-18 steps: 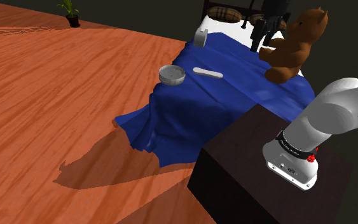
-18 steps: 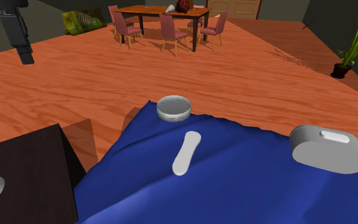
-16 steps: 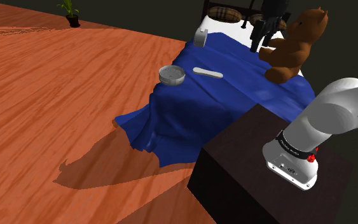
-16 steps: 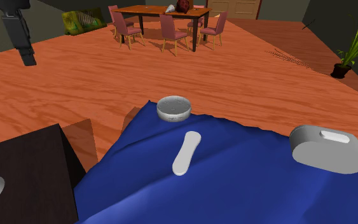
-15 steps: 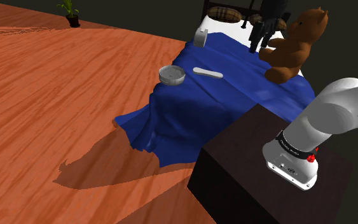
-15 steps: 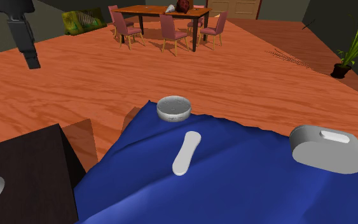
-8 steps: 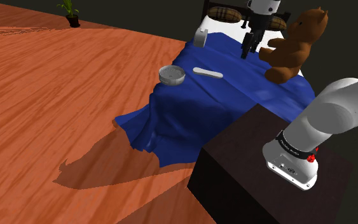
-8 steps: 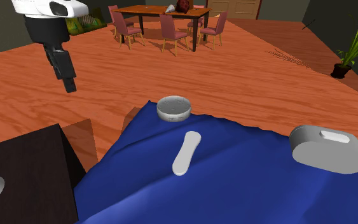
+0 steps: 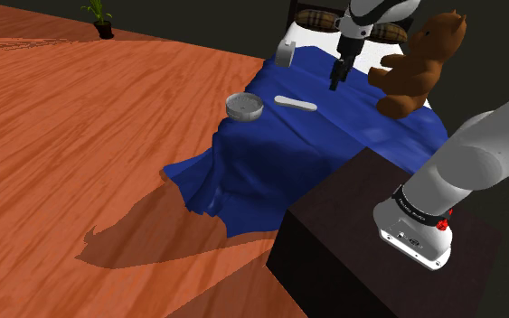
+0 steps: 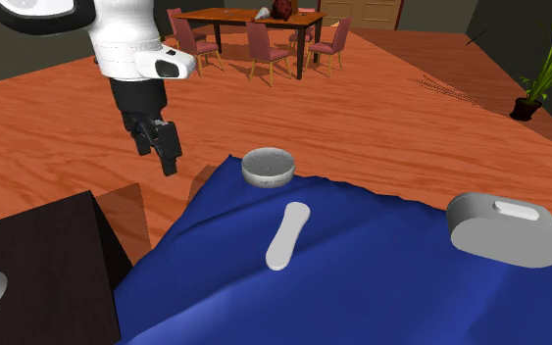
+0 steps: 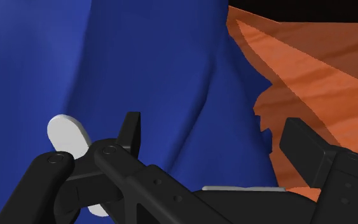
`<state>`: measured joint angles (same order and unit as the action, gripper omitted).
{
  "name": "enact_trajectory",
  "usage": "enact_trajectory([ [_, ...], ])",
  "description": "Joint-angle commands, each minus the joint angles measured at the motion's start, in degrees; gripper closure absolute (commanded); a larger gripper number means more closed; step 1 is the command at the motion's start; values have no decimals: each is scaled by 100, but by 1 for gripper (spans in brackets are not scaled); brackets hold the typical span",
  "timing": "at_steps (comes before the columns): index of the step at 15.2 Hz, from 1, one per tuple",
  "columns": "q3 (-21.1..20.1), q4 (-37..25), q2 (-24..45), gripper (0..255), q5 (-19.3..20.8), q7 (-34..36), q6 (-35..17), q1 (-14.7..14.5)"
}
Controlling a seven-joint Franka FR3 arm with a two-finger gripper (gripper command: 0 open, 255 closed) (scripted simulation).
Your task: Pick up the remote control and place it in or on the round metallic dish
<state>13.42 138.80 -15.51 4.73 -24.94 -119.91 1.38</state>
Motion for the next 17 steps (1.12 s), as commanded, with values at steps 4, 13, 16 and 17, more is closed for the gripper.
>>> enact_trajectory([
  [4,280,-528,1163,0,-276,-843,-700,-8],
  [13,251,-1975,3262,0,-1131,-2300,-1370,264],
  [16,122,-2602,3946,0,-1353,-2686,-1440,441],
  [17,75,-2828,4173,0,-1413,-2799,-1448,503],
])
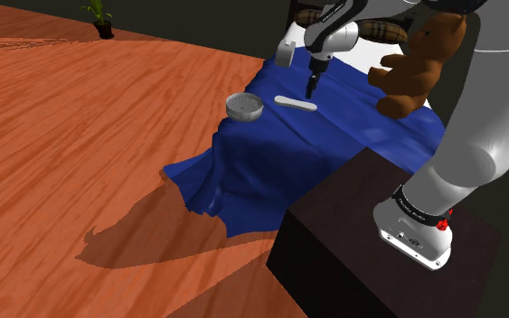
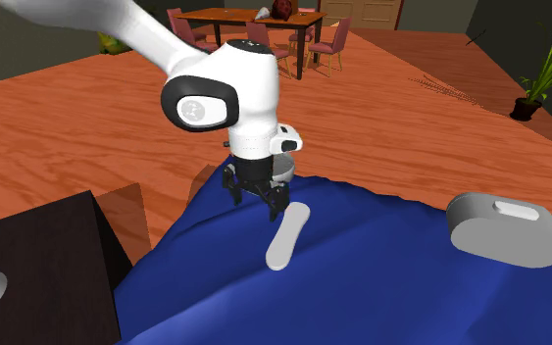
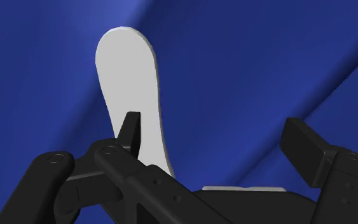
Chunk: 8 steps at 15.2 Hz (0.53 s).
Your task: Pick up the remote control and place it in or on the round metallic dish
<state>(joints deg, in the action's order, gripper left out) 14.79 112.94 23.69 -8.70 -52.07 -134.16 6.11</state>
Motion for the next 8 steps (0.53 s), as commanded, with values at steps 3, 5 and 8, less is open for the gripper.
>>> enact_trajectory([
  [3,-208,-976,938,0,-204,-380,-1,213],
  [5,-303,-1517,1402,0,-260,-542,53,328],
  [8,-400,-2097,1918,0,-301,-682,92,441],
])
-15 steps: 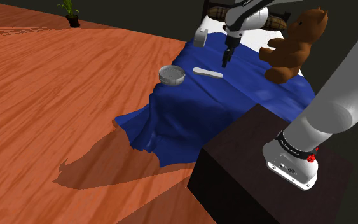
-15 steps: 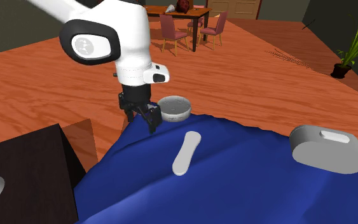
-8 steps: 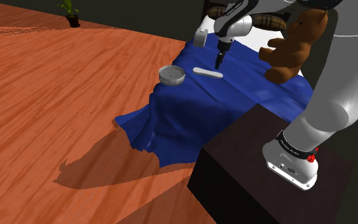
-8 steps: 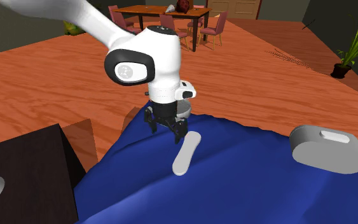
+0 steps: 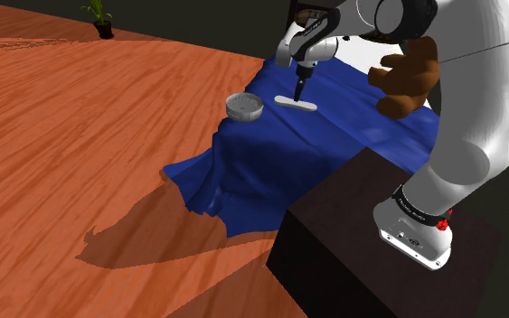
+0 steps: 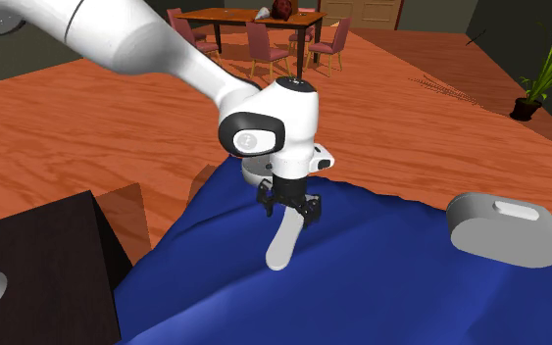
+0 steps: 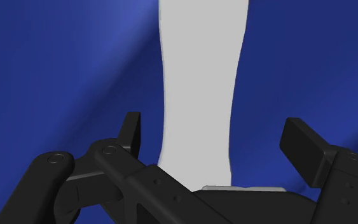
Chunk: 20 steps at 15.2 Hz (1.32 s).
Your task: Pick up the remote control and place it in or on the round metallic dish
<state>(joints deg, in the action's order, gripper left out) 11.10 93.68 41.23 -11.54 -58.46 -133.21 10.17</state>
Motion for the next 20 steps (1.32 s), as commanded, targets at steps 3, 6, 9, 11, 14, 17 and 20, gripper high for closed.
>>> enact_trajectory([
  [3,-61,-198,327,0,-46,-60,-139,52],
  [6,-90,-238,496,0,-76,-76,-268,70],
  [9,-96,-247,529,0,-81,-79,-293,74],
  [11,-96,-247,529,0,-81,-79,-293,74],
  [14,-96,-247,529,0,-81,-79,-292,74],
  [17,-96,-247,529,255,-81,-79,-292,74],
  [20,-96,-248,530,255,-81,-79,-292,74],
])
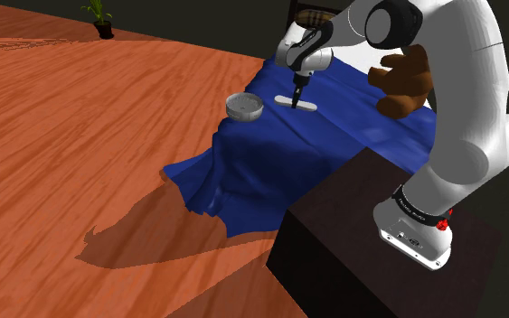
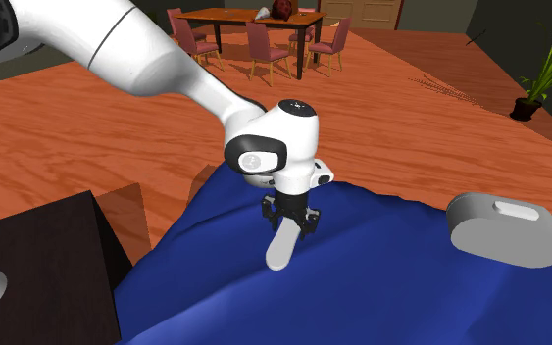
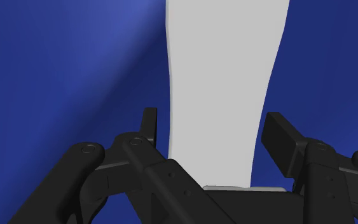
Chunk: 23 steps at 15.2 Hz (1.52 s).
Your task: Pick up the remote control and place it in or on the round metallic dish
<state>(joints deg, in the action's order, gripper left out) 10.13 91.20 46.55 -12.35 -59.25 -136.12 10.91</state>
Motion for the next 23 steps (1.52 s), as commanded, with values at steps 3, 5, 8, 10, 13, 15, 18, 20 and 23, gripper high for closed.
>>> enact_trajectory([
  [3,0,-2,-1,255,0,0,0,1],
  [5,0,1,-2,255,0,0,-1,0],
  [8,30,49,-177,255,29,18,124,-21],
  [10,49,71,-287,255,49,31,213,-35],
  [13,78,97,-450,255,81,51,349,-55],
  [15,97,110,-556,255,102,64,442,-68],
  [18,124,112,-706,255,135,85,589,-85],
  [20,141,109,-804,255,157,100,689,-96],
  [23,166,94,-944,255,190,122,843,-112],
])
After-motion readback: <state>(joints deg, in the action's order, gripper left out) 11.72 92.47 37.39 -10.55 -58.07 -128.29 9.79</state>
